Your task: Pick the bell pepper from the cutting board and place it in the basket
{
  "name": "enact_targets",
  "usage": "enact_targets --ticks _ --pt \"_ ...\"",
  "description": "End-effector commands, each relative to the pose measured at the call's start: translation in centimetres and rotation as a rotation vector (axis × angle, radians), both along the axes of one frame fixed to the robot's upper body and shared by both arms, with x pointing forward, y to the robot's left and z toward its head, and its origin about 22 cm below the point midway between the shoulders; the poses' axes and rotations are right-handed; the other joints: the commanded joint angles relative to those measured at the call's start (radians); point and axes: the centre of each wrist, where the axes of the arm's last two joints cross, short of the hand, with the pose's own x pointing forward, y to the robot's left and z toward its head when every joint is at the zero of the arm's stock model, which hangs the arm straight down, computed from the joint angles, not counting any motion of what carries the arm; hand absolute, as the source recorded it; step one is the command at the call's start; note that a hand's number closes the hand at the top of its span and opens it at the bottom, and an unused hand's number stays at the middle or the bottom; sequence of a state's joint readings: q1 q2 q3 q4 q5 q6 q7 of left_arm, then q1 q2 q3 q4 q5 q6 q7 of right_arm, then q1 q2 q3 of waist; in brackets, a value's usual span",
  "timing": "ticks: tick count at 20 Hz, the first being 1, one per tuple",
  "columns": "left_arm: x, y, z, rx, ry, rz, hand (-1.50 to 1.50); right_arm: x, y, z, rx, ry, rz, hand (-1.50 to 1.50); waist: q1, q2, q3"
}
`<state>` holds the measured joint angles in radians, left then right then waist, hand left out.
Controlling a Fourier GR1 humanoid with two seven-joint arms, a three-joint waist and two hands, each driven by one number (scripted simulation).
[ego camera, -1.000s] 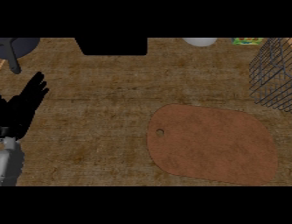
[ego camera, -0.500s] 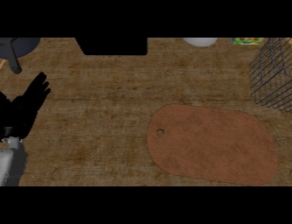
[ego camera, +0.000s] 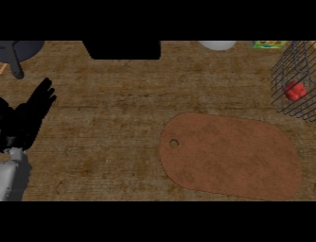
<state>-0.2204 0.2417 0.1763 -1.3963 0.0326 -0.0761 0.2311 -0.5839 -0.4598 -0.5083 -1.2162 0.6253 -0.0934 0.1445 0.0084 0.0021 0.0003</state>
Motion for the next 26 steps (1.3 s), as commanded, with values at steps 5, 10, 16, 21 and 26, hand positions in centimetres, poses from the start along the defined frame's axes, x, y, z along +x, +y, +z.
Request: enact_targets --ticks 5,10,16,21,26 --pt "0.0 0.2 -0.5 -0.014 0.005 -0.007 0.00 2.0 0.1 -0.5 0.071 -0.110 0.051 -1.50 0.000 0.000 0.000" --pt "-0.8 0.0 0.0 -0.020 0.005 0.015 0.00 -0.9 -5.6 1.3 0.290 -0.257 -0.112 -1.50 -0.003 -0.003 0.001" --pt "-0.3 0.9 0.0 0.010 0.004 0.030 0.00 -5.9 -12.6 3.6 0.457 -0.357 -0.147 -1.50 -0.014 -0.002 0.001" --pt "0.0 1.4 0.3 -0.015 0.008 0.029 0.00 -12.3 -18.0 2.7 0.478 -0.258 -0.059 -1.50 -0.023 -0.003 0.001" --pt "-0.3 1.5 -0.8 -0.003 -0.006 0.019 0.00 -18.3 -22.6 2.0 0.469 -0.199 -0.013 -1.50 -0.024 0.002 0.002"
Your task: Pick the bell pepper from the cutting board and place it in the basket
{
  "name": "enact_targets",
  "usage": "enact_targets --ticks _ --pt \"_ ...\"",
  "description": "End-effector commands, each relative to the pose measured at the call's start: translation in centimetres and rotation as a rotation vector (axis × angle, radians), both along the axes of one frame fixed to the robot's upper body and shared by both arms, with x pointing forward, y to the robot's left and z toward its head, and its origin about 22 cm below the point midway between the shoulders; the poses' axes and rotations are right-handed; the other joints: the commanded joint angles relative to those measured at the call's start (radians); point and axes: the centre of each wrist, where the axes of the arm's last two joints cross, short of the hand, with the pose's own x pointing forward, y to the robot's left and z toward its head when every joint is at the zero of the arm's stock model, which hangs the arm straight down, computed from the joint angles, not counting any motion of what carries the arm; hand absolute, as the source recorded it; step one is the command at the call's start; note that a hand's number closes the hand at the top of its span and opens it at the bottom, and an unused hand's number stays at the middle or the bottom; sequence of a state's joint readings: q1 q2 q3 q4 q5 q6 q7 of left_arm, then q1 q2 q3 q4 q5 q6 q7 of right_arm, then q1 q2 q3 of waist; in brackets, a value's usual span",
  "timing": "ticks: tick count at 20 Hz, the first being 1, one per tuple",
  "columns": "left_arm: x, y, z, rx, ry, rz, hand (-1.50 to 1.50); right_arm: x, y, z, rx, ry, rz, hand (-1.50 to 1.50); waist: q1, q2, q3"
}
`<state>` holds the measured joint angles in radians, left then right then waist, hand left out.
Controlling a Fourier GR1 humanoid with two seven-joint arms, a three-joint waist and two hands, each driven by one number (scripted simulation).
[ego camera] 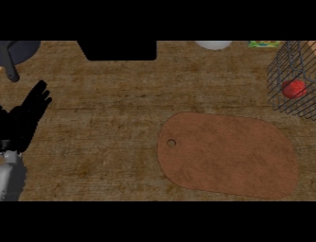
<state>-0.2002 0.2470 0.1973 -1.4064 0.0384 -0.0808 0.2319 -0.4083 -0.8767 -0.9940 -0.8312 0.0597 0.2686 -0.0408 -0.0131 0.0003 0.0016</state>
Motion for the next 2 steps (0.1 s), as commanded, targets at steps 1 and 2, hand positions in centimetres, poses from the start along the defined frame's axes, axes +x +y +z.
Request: enact_targets --ticks 1,2 --pt "0.3 1.3 0.3 0.009 -0.001 0.004 0.00 -4.7 -3.4 -0.3 0.005 0.034 0.054 -1.50 0.008 0.003 0.001" --pt "0.6 -1.4 0.0 0.018 -0.005 -0.007 0.00 -6.2 -4.1 -0.7 -0.005 0.042 0.067 -1.50 0.004 0.004 0.002"
